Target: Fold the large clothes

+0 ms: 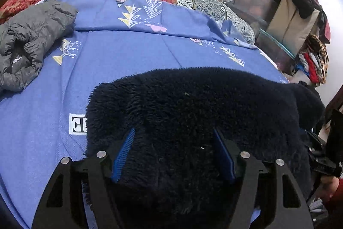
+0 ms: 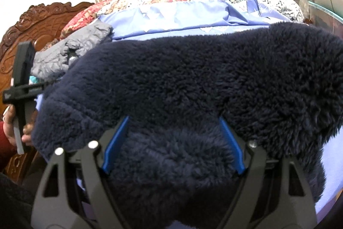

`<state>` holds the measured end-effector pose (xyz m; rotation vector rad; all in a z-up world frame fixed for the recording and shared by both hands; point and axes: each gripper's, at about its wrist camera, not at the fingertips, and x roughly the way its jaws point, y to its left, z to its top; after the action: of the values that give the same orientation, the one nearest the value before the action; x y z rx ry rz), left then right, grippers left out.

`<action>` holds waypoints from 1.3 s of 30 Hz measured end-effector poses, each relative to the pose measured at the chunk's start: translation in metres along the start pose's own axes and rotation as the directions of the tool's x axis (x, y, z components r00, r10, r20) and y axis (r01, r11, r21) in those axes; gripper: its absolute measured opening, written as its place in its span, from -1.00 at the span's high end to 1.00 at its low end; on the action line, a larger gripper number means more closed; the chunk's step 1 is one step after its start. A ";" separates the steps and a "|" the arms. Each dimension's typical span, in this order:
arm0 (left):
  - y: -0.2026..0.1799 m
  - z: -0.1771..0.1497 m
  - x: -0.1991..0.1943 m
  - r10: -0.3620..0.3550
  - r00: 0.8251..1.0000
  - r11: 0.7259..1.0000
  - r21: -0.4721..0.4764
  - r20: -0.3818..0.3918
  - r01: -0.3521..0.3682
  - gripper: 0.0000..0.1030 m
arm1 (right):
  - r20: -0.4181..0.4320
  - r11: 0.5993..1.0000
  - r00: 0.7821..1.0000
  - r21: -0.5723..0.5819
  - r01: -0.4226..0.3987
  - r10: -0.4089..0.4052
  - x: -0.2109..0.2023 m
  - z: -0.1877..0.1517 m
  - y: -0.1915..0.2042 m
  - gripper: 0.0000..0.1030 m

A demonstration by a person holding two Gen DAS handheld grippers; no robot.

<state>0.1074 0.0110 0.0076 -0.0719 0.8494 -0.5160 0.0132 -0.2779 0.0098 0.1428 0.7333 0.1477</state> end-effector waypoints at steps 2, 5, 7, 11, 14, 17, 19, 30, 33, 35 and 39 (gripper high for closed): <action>-0.002 0.001 -0.003 0.025 1.000 0.999 0.038 0.000 -0.025 -0.71 | -0.001 1.000 1.000 -0.006 -0.007 0.007 -0.009 0.007 0.003 -0.49; -0.013 0.003 -0.012 0.070 0.997 0.993 0.098 0.017 -0.071 -0.71 | 0.073 0.999 0.996 0.016 -0.052 0.051 -0.045 0.024 0.004 -0.49; -0.017 0.003 -0.018 0.087 0.996 0.990 0.114 0.022 -0.089 -0.71 | 0.152 0.998 0.986 0.016 -0.068 0.065 -0.070 0.037 0.004 -0.49; -0.019 0.006 -0.020 0.092 0.995 0.988 0.119 0.022 -0.094 -0.71 | 0.261 1.000 0.965 0.024 -0.006 -0.001 -0.097 0.071 -0.007 -0.49; -0.018 0.006 -0.021 0.088 0.996 0.989 0.115 0.018 -0.090 -0.71 | 0.234 0.994 0.967 0.076 0.082 -0.098 -0.085 0.079 -0.029 -0.49; -0.018 0.007 -0.021 0.092 0.996 0.988 0.125 0.011 -0.093 -0.71 | 0.116 0.974 0.983 0.197 0.115 -0.140 -0.057 0.060 -0.062 -0.49; -0.017 0.008 -0.018 0.094 0.996 0.987 0.133 0.006 -0.094 -0.71 | -0.037 0.951 0.990 0.273 0.143 -0.138 -0.025 0.030 -0.083 -0.48; -0.012 0.014 -0.001 0.088 0.996 0.987 0.134 -0.012 -0.085 -0.75 | 0.003 0.942 0.995 0.322 0.096 -0.102 -0.011 -0.020 -0.088 -0.48; -0.014 0.015 -0.014 0.074 0.997 0.990 0.124 -0.014 -0.072 -0.75 | 0.007 0.941 0.993 0.322 0.107 -0.116 -0.014 -0.018 -0.087 -0.48; -0.011 0.019 -0.031 0.025 1.000 0.996 0.089 -0.005 -0.024 -0.75 | 0.007 0.940 0.993 0.323 0.107 -0.116 -0.016 -0.016 -0.088 -0.48; 0.009 0.034 -0.071 -0.085 0.995 0.996 -0.022 0.056 0.086 -0.80 | 0.006 0.940 0.994 0.325 0.106 -0.114 -0.017 -0.014 -0.088 -0.49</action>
<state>0.0967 0.0471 0.0774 -0.1447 0.8017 -0.5816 -0.0016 -0.3657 -0.0056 0.4166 0.7355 -0.0832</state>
